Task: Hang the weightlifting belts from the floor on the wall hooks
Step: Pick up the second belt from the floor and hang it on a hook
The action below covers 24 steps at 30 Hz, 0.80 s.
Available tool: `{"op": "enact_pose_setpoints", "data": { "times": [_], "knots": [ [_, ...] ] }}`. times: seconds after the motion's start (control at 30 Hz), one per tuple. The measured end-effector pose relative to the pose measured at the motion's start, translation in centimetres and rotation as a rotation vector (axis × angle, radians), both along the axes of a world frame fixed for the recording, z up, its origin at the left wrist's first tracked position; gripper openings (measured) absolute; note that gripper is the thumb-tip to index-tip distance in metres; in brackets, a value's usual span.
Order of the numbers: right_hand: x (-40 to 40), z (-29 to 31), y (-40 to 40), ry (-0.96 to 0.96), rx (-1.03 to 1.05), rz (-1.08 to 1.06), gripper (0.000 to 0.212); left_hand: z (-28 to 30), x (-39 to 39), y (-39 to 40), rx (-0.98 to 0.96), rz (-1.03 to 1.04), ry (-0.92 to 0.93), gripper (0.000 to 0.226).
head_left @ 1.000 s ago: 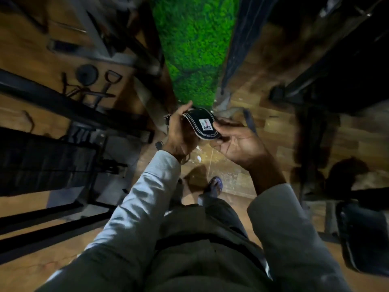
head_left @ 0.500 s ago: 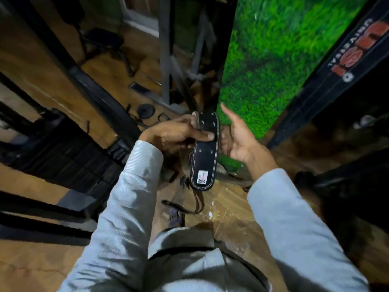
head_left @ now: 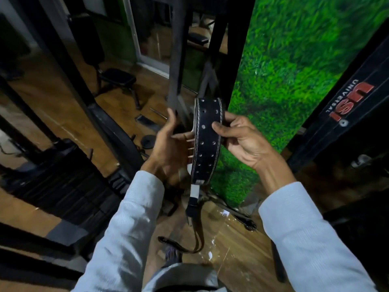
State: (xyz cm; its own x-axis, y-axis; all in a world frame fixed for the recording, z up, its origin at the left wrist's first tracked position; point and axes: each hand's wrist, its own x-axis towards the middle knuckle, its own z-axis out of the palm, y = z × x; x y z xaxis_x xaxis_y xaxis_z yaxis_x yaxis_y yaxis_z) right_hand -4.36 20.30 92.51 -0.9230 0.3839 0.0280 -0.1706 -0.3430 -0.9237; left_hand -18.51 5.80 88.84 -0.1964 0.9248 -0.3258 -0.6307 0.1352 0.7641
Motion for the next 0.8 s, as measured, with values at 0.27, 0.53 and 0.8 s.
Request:
{"op": "enact_pose_setpoints", "data": {
  "times": [0.27,0.53,0.8],
  "knots": [
    [2.6,-2.3,-1.3,-0.112,0.058,0.034,0.03,5.9,-0.6,5.4,0.006,0.101,0.182,0.018],
    [3.0,-1.1,0.4,-0.218,-0.202,-0.064,0.073,5.9,0.2,4.0,0.279,-0.208,0.492,0.05],
    [1.6,4.2,2.2,-0.119,-0.043,-0.117,0.053,4.5,0.8,1.6,0.257,-0.487,0.505,0.047]
  ]
}}
